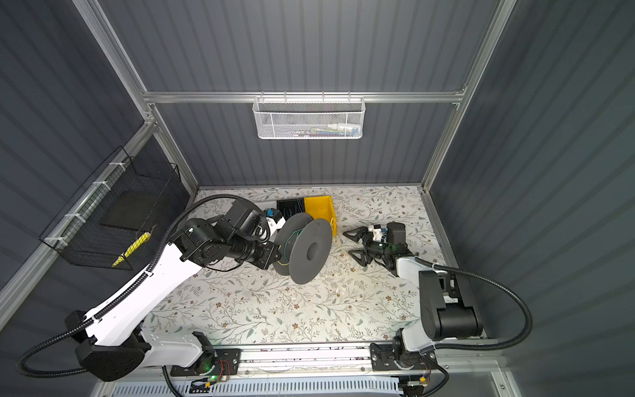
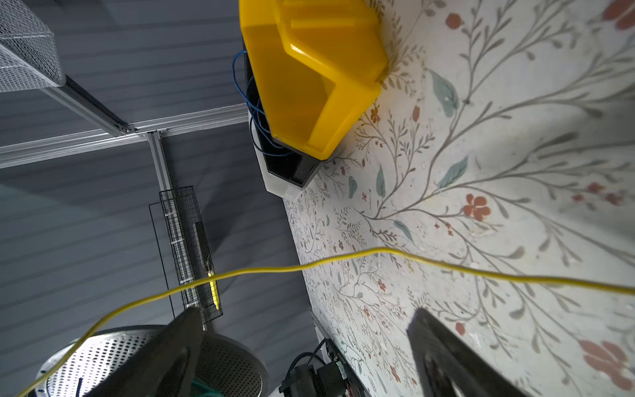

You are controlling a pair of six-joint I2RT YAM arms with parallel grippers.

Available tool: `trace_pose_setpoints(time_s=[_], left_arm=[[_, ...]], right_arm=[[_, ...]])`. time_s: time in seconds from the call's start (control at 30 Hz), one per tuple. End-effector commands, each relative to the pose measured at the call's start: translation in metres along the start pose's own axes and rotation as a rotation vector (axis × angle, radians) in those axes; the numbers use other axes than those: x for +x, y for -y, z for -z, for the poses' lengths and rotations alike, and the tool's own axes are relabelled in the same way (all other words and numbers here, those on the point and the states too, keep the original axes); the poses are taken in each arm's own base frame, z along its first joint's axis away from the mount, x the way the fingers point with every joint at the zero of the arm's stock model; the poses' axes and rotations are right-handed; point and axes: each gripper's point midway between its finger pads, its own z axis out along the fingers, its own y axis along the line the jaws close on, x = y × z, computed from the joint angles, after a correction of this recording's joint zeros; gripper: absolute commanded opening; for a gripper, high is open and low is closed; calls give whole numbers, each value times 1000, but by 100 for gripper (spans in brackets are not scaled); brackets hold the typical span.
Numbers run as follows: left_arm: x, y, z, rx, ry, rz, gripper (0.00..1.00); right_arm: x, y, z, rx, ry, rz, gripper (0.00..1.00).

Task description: Wrap the cables

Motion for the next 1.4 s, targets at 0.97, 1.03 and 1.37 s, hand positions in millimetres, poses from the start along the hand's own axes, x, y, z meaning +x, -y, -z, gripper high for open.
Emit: trace_pose_setpoints(time_s=[0.97,1.03,1.37], left_arm=[[-21,-1,20,-35,87,-32,0],[-19,-2,20,-35,82,-33,0],[-5,3,40,-18,30,-58,0]], right_arm=[[-26,24,-64,17,-159,-51,73],[-27,23,-68,17,-161,-45,67],[-27,47,-72,47,-135,-62,52]])
